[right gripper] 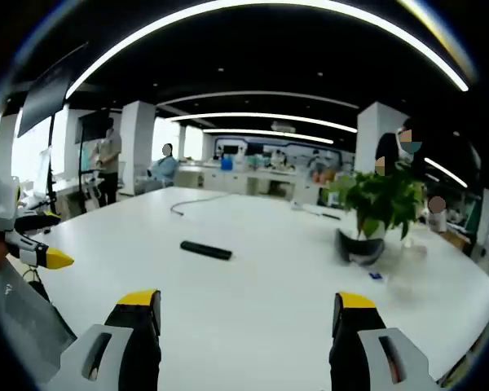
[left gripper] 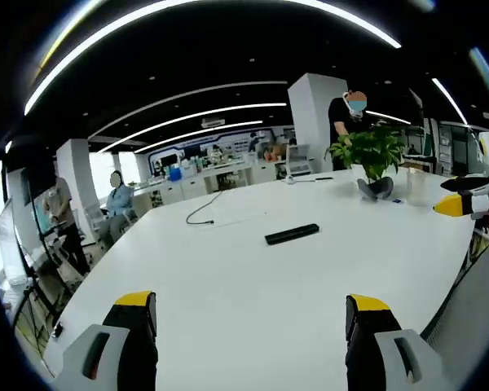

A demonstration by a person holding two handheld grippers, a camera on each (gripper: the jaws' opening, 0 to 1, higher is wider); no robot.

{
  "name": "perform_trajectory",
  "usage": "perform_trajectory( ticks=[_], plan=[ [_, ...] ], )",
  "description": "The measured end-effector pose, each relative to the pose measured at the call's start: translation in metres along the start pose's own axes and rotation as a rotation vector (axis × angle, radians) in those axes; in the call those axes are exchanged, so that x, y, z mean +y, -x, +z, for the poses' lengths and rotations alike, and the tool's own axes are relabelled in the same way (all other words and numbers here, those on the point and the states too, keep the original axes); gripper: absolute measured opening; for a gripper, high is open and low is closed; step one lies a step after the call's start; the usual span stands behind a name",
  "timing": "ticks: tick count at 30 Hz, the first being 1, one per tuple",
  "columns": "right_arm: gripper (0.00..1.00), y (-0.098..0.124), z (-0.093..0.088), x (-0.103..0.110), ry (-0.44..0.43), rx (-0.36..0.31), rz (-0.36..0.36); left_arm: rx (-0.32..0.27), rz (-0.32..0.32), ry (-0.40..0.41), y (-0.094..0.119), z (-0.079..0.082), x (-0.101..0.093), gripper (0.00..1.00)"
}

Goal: Press the specified remote control buttons in sequence, fully releasing each button before pressing the next.

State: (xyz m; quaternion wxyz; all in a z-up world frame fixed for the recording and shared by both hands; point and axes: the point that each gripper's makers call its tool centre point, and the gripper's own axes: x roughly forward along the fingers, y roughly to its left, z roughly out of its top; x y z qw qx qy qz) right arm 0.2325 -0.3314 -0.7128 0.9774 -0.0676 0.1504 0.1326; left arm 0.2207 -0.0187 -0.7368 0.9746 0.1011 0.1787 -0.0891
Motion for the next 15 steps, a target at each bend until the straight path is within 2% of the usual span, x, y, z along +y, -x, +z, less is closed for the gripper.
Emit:
perform_trajectory(
  ticks=[15],
  plan=[
    [0.87, 0.0028, 0.0054, -0.0032, -0.014, -0.031, -0.01, -0.02, 0.005, 0.019, 0.0015, 0.0034, 0.0022, 0.98]
  ],
)
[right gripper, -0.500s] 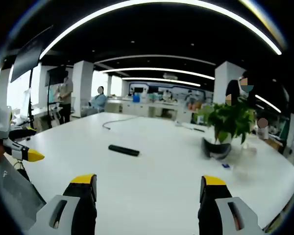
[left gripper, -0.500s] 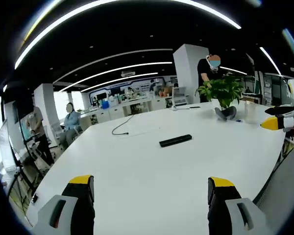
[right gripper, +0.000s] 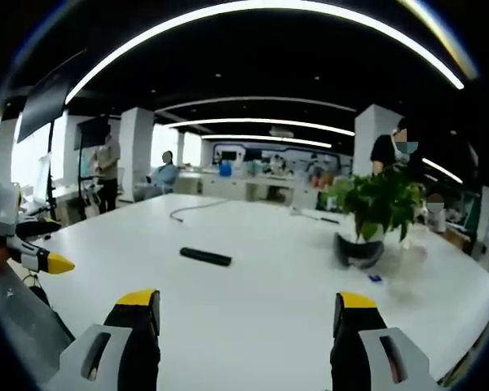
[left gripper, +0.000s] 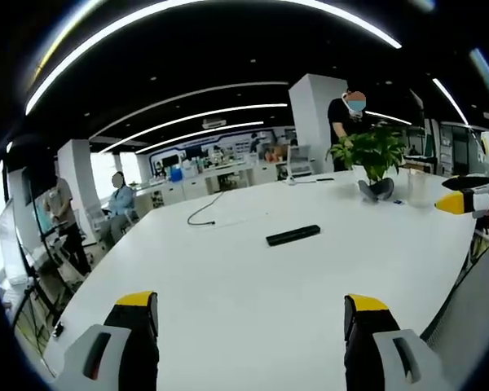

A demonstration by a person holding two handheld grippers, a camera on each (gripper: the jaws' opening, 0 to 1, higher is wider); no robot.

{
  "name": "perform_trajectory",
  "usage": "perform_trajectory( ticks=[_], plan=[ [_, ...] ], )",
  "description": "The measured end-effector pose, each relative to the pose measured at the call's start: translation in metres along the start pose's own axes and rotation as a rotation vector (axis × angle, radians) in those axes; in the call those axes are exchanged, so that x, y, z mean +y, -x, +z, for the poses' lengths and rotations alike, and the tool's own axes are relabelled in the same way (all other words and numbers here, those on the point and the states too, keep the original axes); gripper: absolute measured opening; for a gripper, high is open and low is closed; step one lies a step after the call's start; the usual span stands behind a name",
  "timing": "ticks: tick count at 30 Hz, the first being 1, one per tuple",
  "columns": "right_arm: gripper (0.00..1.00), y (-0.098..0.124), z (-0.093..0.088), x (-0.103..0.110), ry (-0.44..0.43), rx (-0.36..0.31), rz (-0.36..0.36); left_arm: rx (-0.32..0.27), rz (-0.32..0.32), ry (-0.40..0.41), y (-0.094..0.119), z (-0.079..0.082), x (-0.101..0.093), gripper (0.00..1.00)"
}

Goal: Press the specified remote control buttons in sequence, fully releasing each button before pressing the next.

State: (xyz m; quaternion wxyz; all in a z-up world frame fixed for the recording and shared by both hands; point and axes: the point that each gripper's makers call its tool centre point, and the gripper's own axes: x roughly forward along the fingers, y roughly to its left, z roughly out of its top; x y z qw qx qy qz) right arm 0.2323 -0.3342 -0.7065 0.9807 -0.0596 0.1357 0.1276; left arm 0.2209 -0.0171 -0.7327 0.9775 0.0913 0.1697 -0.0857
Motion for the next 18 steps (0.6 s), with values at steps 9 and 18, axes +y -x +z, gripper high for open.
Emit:
perform_trajectory(
  ticks=[9, 18],
  plan=[
    [0.86, -0.0002, 0.0, 0.0011, 0.0, 0.001, 0.006, 0.005, 0.004, -0.003, -0.0002, -0.0012, 0.0002, 0.98],
    [0.86, -0.0008, -0.0019, 0.002, 0.005, 0.013, 0.013, 0.017, 0.007, -0.014, -0.0007, -0.0029, -0.0003, 0.98]
  ],
)
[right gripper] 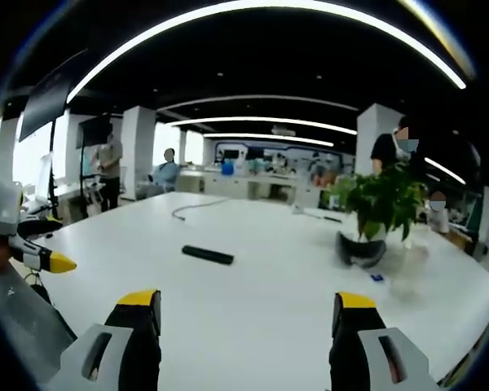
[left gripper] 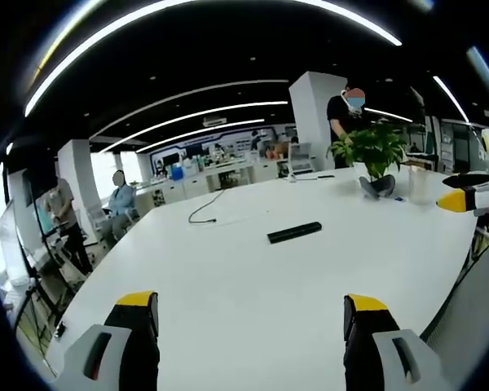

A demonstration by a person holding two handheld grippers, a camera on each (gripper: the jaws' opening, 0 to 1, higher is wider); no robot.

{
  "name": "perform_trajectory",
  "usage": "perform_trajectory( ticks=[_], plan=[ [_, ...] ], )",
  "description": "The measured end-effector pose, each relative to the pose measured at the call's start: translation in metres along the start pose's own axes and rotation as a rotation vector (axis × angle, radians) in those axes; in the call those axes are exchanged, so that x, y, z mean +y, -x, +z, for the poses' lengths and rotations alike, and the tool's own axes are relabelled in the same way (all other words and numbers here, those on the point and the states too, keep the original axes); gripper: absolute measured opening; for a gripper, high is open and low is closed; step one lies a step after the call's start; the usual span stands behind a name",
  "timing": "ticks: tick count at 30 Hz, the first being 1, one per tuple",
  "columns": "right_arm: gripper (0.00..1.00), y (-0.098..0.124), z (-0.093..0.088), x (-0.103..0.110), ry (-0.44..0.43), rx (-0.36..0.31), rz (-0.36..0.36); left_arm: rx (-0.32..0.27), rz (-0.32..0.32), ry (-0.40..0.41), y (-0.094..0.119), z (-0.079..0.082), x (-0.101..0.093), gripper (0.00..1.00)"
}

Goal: Press the specified remote control buttons in sequence, fully releasing each button before pressing the next.

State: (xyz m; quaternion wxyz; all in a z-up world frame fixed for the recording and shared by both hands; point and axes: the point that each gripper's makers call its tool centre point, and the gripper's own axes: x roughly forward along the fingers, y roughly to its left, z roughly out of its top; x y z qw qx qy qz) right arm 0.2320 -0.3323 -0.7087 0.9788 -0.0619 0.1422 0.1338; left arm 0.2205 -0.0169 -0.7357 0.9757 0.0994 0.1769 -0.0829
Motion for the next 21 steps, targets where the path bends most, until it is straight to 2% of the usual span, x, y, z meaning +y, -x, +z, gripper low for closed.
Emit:
perform_trajectory(
  ticks=[21],
  plan=[
    [0.84, -0.0016, -0.0035, 0.0059, 0.025, 0.022, 0.019, 0.016, 0.002, 0.004, -0.0004, -0.0026, 0.0012, 0.95]
  ],
)
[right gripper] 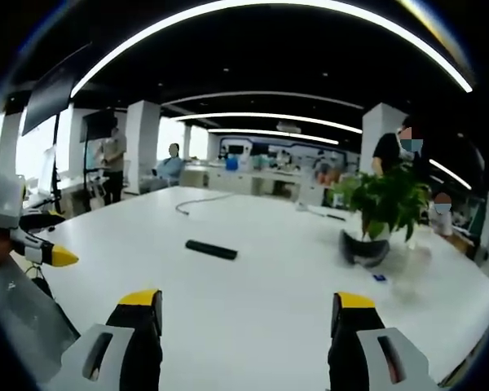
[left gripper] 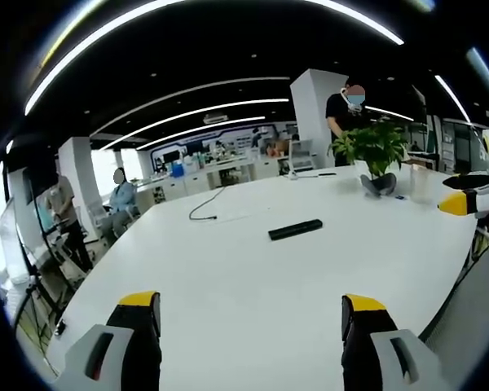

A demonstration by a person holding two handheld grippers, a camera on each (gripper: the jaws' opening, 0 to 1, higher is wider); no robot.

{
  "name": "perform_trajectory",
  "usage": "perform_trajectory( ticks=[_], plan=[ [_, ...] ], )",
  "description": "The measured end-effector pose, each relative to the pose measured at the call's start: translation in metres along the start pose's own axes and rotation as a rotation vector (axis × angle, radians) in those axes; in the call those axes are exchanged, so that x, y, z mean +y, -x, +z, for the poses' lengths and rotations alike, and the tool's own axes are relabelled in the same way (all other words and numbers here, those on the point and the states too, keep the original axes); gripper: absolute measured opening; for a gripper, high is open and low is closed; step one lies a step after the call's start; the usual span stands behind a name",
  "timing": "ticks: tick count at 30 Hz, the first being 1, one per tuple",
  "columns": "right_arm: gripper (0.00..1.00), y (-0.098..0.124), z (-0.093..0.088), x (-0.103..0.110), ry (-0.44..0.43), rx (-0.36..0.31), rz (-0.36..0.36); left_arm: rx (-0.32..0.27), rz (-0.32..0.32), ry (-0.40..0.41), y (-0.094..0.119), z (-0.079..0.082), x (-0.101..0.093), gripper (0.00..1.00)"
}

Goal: Press the specified remote control buttons in sequence, fully releasing each button before pressing the next.

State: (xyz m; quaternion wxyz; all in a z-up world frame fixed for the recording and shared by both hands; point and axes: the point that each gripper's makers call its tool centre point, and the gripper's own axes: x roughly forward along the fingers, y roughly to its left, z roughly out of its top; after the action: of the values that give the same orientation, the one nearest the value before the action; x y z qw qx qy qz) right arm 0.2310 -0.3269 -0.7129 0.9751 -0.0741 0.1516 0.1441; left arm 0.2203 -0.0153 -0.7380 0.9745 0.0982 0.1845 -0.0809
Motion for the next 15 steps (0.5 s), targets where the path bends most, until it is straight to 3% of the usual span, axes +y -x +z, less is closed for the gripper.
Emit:
perform_trajectory(
  ticks=[15],
  plan=[
    [0.83, -0.0002, -0.0009, 0.0026, 0.012, 0.006, 0.007, 0.022, 0.001, -0.012, -0.0014, -0.0046, 0.0003, 0.95]
  ],
)
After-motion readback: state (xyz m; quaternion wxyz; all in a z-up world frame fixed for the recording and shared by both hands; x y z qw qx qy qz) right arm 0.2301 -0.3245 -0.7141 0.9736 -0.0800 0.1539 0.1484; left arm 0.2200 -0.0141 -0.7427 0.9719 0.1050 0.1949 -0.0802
